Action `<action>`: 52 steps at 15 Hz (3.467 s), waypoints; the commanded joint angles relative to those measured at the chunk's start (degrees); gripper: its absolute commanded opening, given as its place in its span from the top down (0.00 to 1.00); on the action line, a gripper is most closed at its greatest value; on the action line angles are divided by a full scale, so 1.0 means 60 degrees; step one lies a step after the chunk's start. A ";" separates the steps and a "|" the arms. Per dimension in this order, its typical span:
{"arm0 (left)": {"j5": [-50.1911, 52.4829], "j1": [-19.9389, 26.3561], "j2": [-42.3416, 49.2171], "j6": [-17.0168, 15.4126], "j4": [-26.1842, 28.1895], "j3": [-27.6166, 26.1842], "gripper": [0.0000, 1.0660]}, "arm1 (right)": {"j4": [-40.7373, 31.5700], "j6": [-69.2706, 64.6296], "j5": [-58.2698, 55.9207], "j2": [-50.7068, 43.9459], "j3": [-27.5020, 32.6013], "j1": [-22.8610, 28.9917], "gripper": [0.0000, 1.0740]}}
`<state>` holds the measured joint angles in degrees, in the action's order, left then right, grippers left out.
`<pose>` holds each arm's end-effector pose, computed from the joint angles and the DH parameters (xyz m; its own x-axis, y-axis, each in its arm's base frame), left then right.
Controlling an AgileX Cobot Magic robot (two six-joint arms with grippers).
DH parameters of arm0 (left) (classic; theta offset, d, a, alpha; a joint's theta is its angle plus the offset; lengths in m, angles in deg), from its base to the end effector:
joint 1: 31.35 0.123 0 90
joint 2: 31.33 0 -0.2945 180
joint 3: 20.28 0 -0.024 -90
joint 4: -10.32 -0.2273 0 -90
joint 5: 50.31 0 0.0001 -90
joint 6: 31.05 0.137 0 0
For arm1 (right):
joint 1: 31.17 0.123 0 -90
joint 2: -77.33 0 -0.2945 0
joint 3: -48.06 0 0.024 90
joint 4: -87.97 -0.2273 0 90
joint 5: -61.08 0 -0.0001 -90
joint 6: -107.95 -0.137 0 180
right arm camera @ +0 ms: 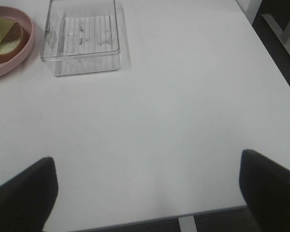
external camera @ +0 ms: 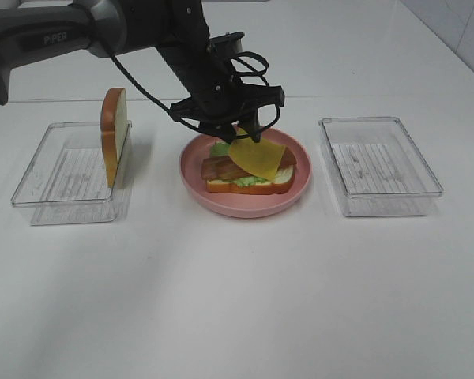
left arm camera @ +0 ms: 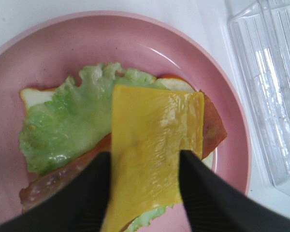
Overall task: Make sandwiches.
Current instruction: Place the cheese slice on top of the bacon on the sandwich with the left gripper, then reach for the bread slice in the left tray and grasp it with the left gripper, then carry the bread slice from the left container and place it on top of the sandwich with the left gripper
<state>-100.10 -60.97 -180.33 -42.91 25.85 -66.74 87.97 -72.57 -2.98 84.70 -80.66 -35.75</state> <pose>0.4590 -0.2932 0.1311 -0.9202 0.1008 -0.3782 0.2417 0.9064 -0.3465 0.0048 -0.0004 0.2254 -0.5379 0.0522 -0.8414 0.0847 0.9964 0.0076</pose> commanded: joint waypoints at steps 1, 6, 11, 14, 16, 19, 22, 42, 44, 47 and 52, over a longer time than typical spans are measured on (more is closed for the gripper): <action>-0.0573 -0.0019 0.0048 -0.0067 -0.0392 -0.0458 0.04 | 0.0000 0.0086 0.0029 -0.0296 -0.0048 -0.0057 0.08; -0.2683 -0.0019 0.0057 -0.0057 -0.0802 -0.2712 0.04 | 0.0000 0.0086 0.0029 -0.0296 -0.0048 -0.0057 0.08; -0.4269 -0.0010 0.0372 -0.0038 -0.1576 -0.4354 0.04 | 0.0000 0.0086 0.0029 -0.0296 -0.0048 -0.0057 0.08; -0.4278 -0.0010 0.0898 -0.0048 -0.1738 -0.4354 0.04 | 0.0000 0.0086 0.0029 -0.0296 -0.0048 -0.0057 0.08; -0.4278 0.0000 0.1690 -0.0115 -0.2263 -0.4144 0.04 | 0.0000 0.0086 0.0029 -0.0296 -0.0048 -0.0057 0.08; -0.4278 0.0516 0.3018 -0.0210 -0.2588 -0.2769 0.04 | 0.0000 0.0086 0.0029 -0.0296 -0.0048 -0.0057 0.08; -0.4278 0.1184 0.4001 -0.0220 -0.2779 -0.1203 0.04 | 0.0000 0.0086 0.0029 -0.0296 -0.0048 -0.0057 0.08; -0.3581 0.2101 0.1318 -0.0678 -0.2521 0.0754 0.11 | 0.0000 0.0086 0.0029 -0.0296 -0.0048 -0.0057 0.08; -0.3782 0.2101 0.1318 -0.0850 -0.2683 0.0754 0.27 | 0.0000 0.0086 0.0029 -0.0296 -0.0048 -0.0057 0.08; -0.4202 0.2101 0.1394 -0.0879 -0.3056 0.0754 0.80 | 0.0000 0.0086 0.0029 -0.0296 -0.0048 -0.0057 0.08; -0.4269 0.2072 0.1671 -0.0917 -0.3104 0.0754 1.00 | 0.0000 0.0086 0.0029 -0.0296 -0.0048 -0.0057 0.08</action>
<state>-120.44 -48.36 -171.22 -47.95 7.11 -62.39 87.97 -72.57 -2.98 84.70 -80.66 -35.75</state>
